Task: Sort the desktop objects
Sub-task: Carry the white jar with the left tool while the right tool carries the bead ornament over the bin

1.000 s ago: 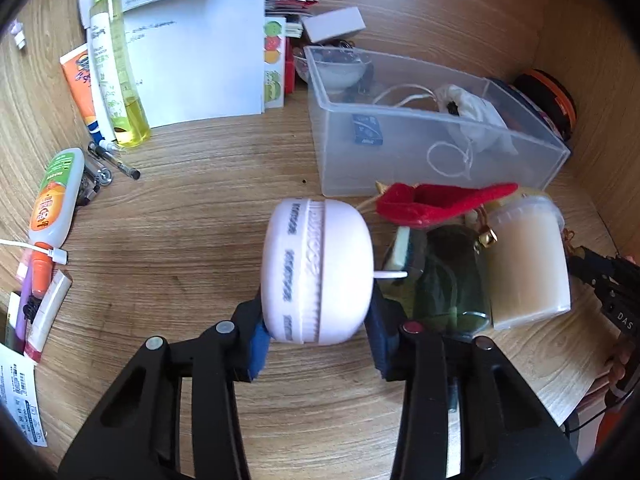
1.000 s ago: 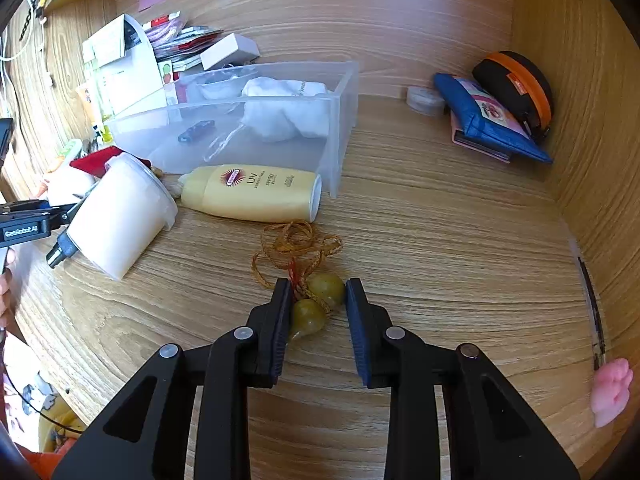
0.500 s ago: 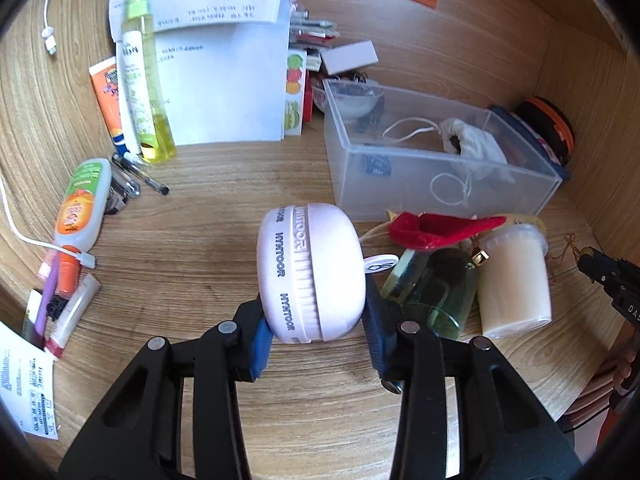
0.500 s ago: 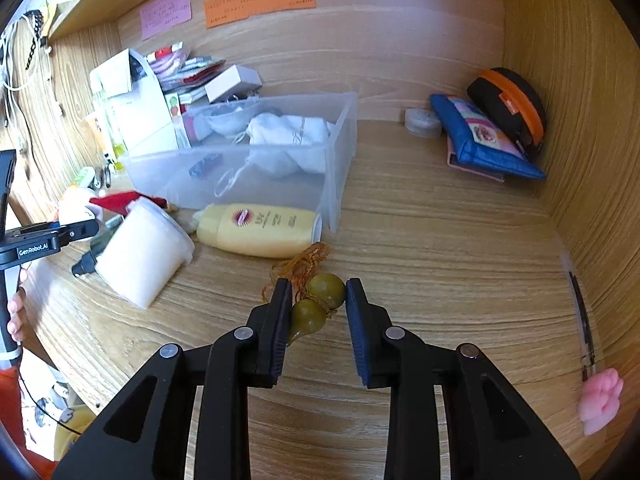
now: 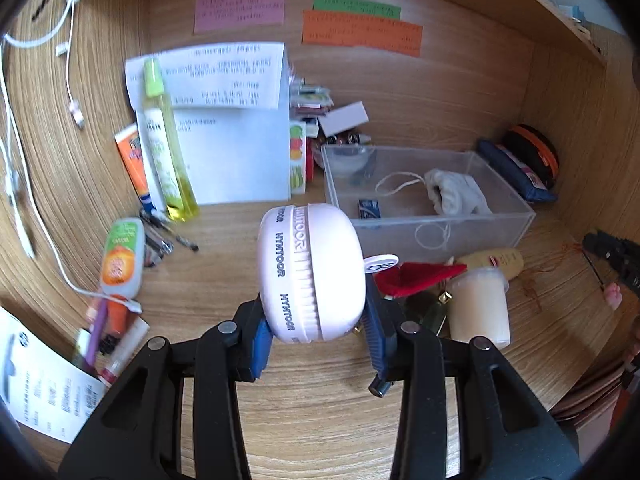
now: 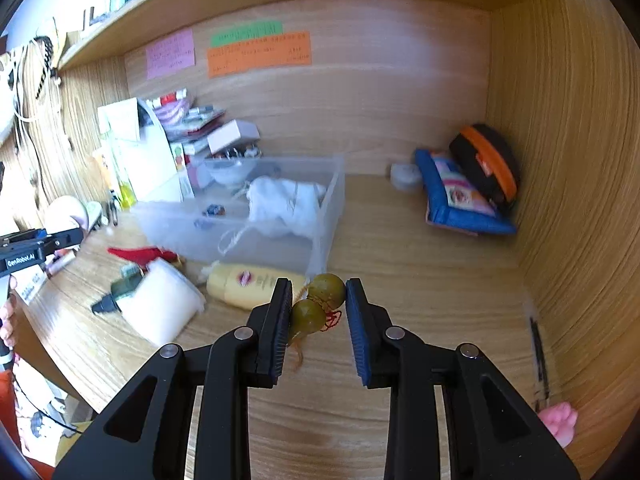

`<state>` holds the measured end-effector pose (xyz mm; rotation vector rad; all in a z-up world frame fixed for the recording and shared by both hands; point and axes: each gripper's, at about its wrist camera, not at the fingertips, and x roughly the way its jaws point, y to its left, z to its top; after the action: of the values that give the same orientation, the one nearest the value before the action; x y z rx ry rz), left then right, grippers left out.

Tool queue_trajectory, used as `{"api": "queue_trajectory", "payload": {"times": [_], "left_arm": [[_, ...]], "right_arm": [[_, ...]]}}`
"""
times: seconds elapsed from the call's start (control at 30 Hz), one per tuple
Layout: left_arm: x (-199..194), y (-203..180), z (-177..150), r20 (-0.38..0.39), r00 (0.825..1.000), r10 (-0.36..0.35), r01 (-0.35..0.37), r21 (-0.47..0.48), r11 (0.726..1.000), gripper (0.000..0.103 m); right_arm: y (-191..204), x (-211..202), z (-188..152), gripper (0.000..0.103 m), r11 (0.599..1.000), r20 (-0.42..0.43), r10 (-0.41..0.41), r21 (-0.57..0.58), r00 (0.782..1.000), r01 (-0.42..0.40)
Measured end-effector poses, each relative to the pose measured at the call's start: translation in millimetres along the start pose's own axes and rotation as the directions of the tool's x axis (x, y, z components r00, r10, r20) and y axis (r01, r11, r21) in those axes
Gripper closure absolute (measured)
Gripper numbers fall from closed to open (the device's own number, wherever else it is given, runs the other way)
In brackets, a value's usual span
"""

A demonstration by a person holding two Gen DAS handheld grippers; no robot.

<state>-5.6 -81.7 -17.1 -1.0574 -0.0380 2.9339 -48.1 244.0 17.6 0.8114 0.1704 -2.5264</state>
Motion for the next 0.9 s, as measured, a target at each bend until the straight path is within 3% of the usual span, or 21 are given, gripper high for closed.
{"api": "queue_trajectory", "payload": {"times": [0.47,0.9], "left_arm": [[-22.6,-11.5,44.4,0.058,0.997,-0.049,0.046,0.048,0.998,0.064],[-4.0,-20.2,100.9,0.052,0.993,-0.109,0.105,0.076,0.992,0.064]], "right_arm": [[-0.3,-37.0,66.9,0.078,0.998,0.13,0.01,-0.063,0.991,-0.002],[28.4,-35.0,140.8,0.078,0.987,0.19,0.047,-0.161,0.981,-0.016]]}}
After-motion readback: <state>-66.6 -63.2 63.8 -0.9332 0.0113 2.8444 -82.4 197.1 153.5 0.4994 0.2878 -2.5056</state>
